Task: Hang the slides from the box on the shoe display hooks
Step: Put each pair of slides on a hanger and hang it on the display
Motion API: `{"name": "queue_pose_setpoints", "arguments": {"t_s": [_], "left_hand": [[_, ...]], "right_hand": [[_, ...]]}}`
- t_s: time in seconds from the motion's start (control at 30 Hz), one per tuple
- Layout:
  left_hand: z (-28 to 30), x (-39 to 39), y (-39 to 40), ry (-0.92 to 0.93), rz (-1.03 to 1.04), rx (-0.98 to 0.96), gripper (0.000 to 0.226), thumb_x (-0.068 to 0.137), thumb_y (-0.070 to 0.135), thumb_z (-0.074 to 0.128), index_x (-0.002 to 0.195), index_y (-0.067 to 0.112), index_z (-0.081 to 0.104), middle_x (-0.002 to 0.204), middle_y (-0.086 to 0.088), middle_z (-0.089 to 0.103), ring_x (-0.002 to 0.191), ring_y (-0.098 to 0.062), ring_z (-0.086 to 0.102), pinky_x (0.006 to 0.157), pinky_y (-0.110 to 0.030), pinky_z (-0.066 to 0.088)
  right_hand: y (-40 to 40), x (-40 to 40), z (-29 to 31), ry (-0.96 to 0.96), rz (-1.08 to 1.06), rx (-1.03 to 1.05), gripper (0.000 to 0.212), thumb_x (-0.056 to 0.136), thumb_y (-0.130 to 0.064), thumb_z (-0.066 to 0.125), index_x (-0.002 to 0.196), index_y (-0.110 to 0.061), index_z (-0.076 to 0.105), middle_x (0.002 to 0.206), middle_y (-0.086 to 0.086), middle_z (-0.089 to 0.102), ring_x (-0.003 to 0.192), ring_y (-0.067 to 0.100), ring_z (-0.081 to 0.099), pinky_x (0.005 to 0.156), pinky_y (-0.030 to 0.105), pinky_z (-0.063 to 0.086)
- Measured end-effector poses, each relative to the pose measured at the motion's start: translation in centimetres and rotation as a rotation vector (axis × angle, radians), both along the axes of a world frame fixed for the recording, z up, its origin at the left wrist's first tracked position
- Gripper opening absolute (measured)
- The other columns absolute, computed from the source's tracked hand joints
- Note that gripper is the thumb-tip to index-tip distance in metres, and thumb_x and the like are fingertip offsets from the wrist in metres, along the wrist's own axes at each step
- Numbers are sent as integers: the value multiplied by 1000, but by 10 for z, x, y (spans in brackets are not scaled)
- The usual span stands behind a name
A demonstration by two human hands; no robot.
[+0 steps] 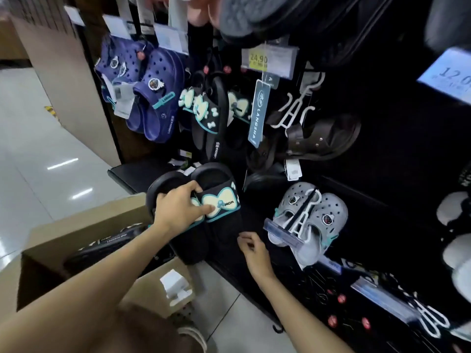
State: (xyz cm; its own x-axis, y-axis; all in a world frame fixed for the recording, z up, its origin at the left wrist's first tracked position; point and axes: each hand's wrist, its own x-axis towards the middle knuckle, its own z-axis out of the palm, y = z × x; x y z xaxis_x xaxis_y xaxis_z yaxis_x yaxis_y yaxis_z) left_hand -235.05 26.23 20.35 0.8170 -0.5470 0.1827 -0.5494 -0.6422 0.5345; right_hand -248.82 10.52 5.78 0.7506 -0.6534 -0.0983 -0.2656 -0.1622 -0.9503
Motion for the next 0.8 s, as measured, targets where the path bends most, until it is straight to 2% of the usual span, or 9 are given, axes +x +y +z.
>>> {"name": "queue_pose_setpoints", "arguments": {"t_s": [0.13,0.2,0.3,0.43,0.5,0.57,0.63,0.7,0.8], "left_hand": [[-38,-22,-13,196,26,-10,43,73,56,75,97,29,52,72,7,62,70,-13,59,64,-35,44],[-51,-25,-18,293,64,-5,45,72,56,76,100,29,54,76,7,63,74,-15,61,67,-35,48],[-66,-29,-25,398,114,-11,52,68,59,78,104,28,56,81,2,65,82,-22,65,74,-38,53],[-86,-42,-30,512,129,-27,53,64,56,83,99,26,57,80,-1,65,77,-25,66,72,-42,57],[-94,-47,-31,547,125,-19,53,62,56,84,97,26,58,80,-2,66,75,-25,67,72,-45,58],[-101,-51,-30,581,132,-13,53,62,55,84,98,26,58,80,-3,67,74,-25,68,72,-46,58],[-107,-55,-29,610,146,-19,51,66,51,84,101,23,57,78,-3,66,72,-24,67,69,-43,57],[-111,-57,-28,646,159,-39,49,70,45,83,103,20,57,75,-3,63,68,-23,65,66,-38,54],[-114,-57,-29,681,176,-74,46,73,41,83,104,17,59,74,-4,61,65,-21,60,69,-39,53]], "right_hand": [[0,-27,-36,62,-65,15,12,98,-23,60,106,-15,63,104,1,68,99,12,62,76,9,43],[1,-40,-50,91,-88,22,9,98,-23,60,104,-16,62,103,1,68,98,12,62,80,15,43],[2,-62,-70,141,-152,39,2,98,-22,60,99,-20,61,99,-1,67,94,11,60,81,17,42],[7,-87,-98,204,-283,15,6,96,-18,63,93,-22,59,95,2,68,90,15,62,72,9,41],[7,-97,-107,235,-351,-7,4,96,-17,64,100,-16,62,97,3,65,85,13,60,68,3,39],[3,-105,-114,270,-414,-24,13,95,-15,64,107,-10,65,100,3,61,81,5,56,66,1,39],[-4,-113,-123,305,-470,-28,16,95,-15,64,110,-9,65,105,5,61,85,10,57,67,7,40],[-13,-120,-132,337,-544,-15,16,94,-15,65,110,-11,65,110,7,62,97,20,59,73,20,43],[-21,-131,-143,392,-647,17,16,93,-15,66,109,-11,65,113,7,62,105,26,61,75,32,48]]}}
